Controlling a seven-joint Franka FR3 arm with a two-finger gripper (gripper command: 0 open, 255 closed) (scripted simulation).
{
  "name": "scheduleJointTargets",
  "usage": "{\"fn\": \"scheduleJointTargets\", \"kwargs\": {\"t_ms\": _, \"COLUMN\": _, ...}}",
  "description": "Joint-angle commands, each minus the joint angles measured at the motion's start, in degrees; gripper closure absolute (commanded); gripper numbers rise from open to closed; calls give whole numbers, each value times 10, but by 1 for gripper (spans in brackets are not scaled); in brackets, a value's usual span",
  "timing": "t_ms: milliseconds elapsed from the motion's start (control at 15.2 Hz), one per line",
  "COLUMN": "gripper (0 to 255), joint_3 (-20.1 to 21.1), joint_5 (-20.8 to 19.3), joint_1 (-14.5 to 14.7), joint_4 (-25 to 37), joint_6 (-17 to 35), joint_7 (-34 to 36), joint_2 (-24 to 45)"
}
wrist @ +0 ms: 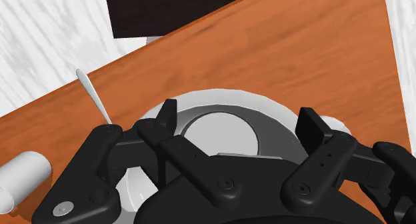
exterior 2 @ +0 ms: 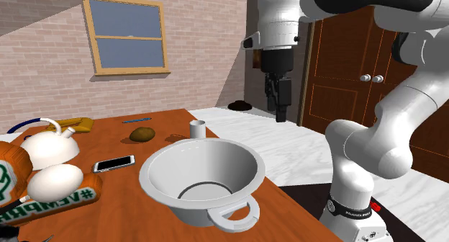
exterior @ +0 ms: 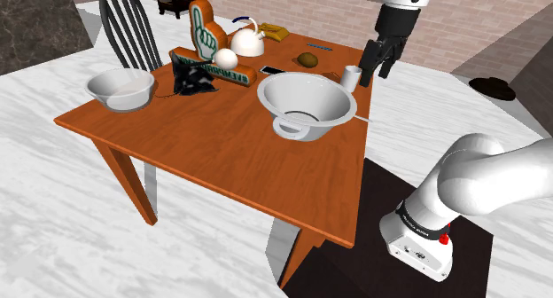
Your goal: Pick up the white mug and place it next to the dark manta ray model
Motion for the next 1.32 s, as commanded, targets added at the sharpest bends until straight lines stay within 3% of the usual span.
{"fn": "scheduleJointTargets", "kwargs": {"t_ms": 0, "gripper": 0, "joint_3": 0, "joint_5": 0, "joint_1": 0, "joint_4": 0, "joint_6": 0, "joint_7": 0, "joint_2": 0}}
{"fn": "scheduleJointTargets", "kwargs": {"t_ms": 660, "gripper": 0, "joint_3": -87, "joint_5": -64, "joint_1": -43, "joint_4": -10, "joint_6": 130, "joint_7": -81, "joint_2": 98}}
{"fn": "scheduleJointTargets", "kwargs": {"t_ms": 1254, "gripper": 0, "joint_3": -163, "joint_5": -86, "joint_1": -72, "joint_4": 38, "joint_6": 237, "joint_7": -150, "joint_2": 230}}
